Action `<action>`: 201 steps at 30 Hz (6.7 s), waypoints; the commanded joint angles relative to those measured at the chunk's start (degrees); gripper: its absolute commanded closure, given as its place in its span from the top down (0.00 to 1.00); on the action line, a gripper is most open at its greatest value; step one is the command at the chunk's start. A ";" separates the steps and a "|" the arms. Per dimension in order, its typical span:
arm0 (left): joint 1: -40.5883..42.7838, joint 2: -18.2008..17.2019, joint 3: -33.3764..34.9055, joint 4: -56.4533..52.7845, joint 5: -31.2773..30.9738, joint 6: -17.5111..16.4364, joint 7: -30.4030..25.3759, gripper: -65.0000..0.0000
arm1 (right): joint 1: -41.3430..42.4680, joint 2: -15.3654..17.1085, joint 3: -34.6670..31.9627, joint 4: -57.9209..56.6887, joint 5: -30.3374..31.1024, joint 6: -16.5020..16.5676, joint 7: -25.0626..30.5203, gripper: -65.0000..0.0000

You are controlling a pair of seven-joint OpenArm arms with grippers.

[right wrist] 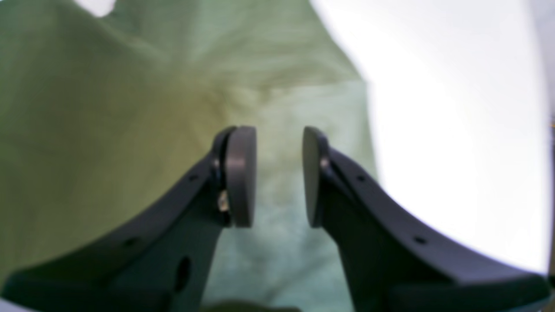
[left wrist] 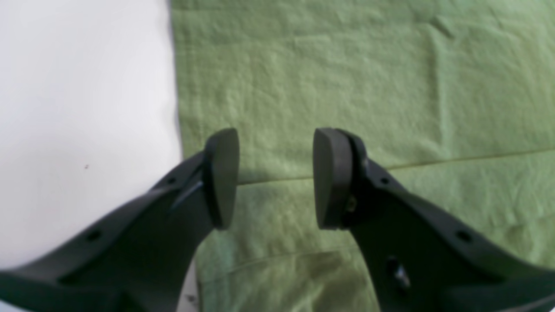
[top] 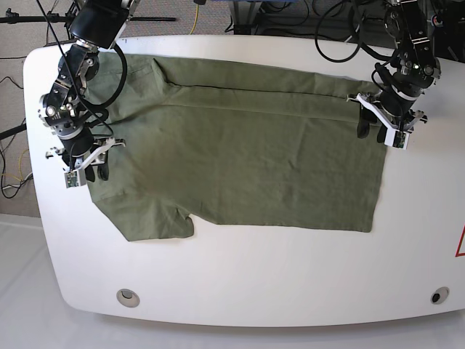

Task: Fold the T-shirt properly
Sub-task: 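Move both open grippers inward across the shirt body, then hover both open grippers over the shirt's side edges, adjusting position, then move both grippers to the shirt's hem corners and lower onto them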

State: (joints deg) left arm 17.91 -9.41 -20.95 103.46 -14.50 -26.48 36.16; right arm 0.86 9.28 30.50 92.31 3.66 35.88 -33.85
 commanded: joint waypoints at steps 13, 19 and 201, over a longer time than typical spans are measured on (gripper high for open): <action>-0.32 1.07 0.01 2.22 -0.09 -0.06 -2.12 0.40 | -0.24 0.34 0.77 4.10 0.59 -0.21 0.92 0.27; -0.24 1.80 0.07 2.46 0.27 -0.05 -2.13 0.40 | -0.26 0.17 0.76 4.27 0.32 -0.38 0.38 0.27; -14.00 -5.23 -17.07 -0.73 6.46 -0.64 -0.16 0.47 | 30.57 8.35 1.10 -49.81 -11.53 -0.32 13.93 0.70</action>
State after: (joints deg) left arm 4.71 -13.82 -37.98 101.84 -8.32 -27.40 37.67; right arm 28.88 16.84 31.46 44.66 -6.83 34.96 -23.73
